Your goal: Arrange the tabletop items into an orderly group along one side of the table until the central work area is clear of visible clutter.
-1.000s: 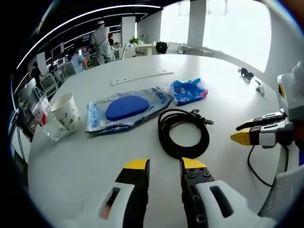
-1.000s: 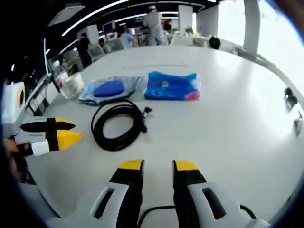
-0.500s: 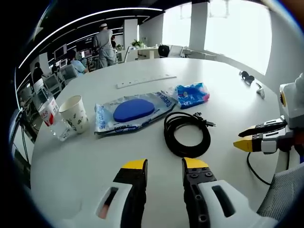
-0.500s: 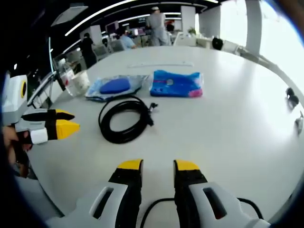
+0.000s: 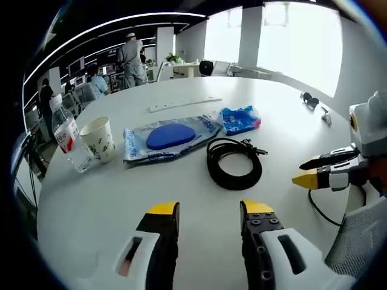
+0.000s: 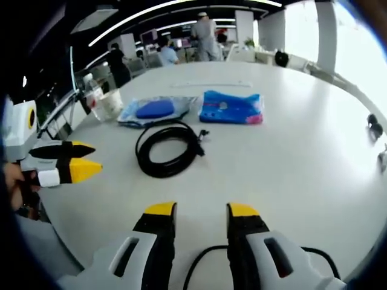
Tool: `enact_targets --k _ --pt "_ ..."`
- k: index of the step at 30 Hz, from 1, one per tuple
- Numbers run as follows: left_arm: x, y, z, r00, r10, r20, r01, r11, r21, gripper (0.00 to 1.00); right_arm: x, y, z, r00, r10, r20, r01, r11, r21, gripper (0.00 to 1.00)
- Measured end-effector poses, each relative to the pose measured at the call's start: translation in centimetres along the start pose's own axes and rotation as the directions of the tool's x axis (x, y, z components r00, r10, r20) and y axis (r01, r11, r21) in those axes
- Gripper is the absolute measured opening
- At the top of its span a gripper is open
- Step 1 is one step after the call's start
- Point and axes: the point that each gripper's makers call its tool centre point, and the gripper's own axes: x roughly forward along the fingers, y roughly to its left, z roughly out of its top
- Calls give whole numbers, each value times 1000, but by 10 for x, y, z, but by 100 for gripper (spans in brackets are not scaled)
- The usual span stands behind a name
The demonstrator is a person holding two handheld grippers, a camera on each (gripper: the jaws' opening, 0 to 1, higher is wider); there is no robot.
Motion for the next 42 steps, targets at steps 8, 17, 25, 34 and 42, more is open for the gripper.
enact_targets --k 8,17,25,34,42 --pt "-9 3 8 999 -5 53 5 1000 0 48 -4 7 -3 1000 14 5 -14 1000 -22 36" --pt "-21 8 9 997 2 83 -1 1000 -1 53 -8 15 -1 999 46 25 -45 998 -47 45" --pt "-37 10 13 991 -5 131 4 1000 6 59 -17 18 3 996 72 51 -70 997 -41 52" --pt "-56 21 14 986 17 164 -18 1000 4 64 -28 21 2 993 92 76 -89 995 -41 58" --pt "-79 24 16 978 25 205 -28 1000 11 71 -43 29 3 986 125 110 -121 992 -41 65"
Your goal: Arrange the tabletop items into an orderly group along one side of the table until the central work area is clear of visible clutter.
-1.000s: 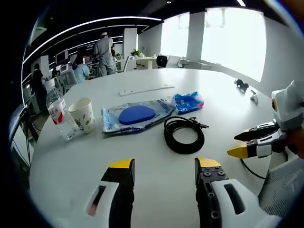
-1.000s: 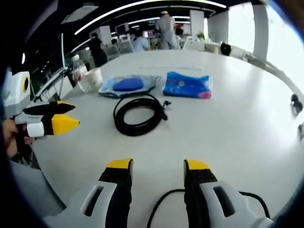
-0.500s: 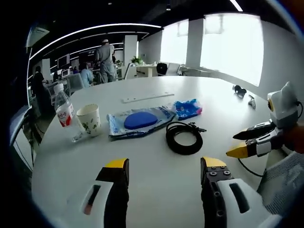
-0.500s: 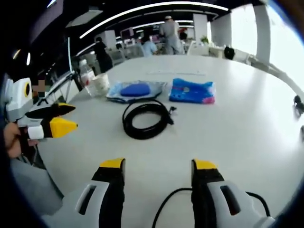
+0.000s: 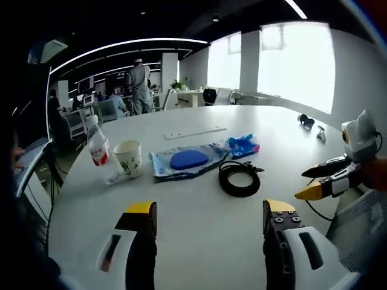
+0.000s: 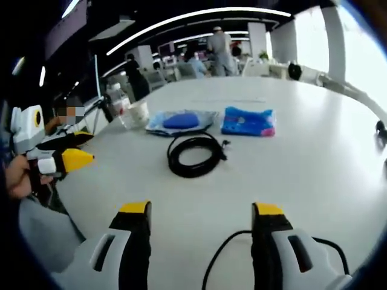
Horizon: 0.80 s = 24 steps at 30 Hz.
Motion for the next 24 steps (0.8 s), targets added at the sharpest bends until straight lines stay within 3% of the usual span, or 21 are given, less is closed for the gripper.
enact_targets --k 4,24 --pt "-10 2 3 1000 9 17 -9 1000 12 76 -6 6 3 999 22 27 -23 1000 11 76" --pt "-51 13 5 997 57 44 -58 998 7 94 -46 24 26 990 50 131 -48 999 -20 97"
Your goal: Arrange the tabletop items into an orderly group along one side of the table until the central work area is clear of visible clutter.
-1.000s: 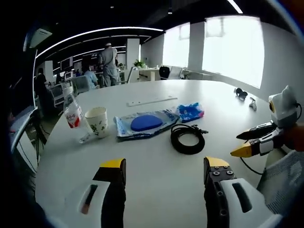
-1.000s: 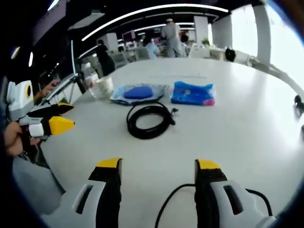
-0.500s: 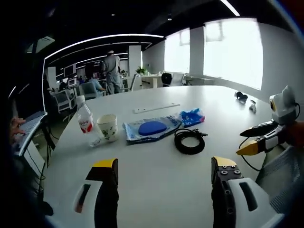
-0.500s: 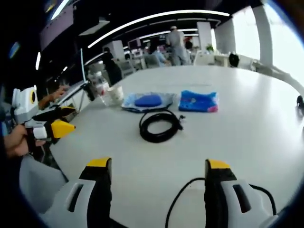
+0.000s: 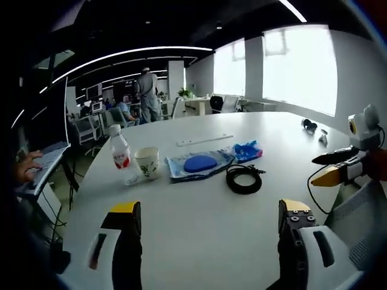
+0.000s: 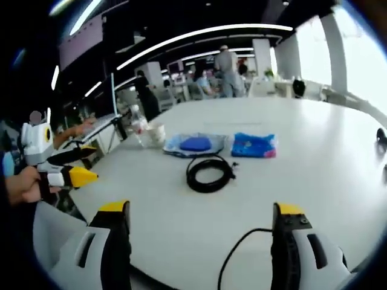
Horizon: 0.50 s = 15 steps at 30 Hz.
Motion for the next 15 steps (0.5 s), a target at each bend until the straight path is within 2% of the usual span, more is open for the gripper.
enact_targets --k 4,5,15 --pt "-5 3 -5 1000 7 -8 -7 1000 -2 98 -6 3 1 1000 2 -1 -2 1000 8 100" --pt "-7 5 -8 1000 11 -22 -12 1000 -10 98 -7 3 1 1000 4 -4 -4 1000 8 100" --pt "-21 12 -11 999 32 -24 -33 999 -20 98 -24 1 1 1000 -14 4 14 1000 13 100"
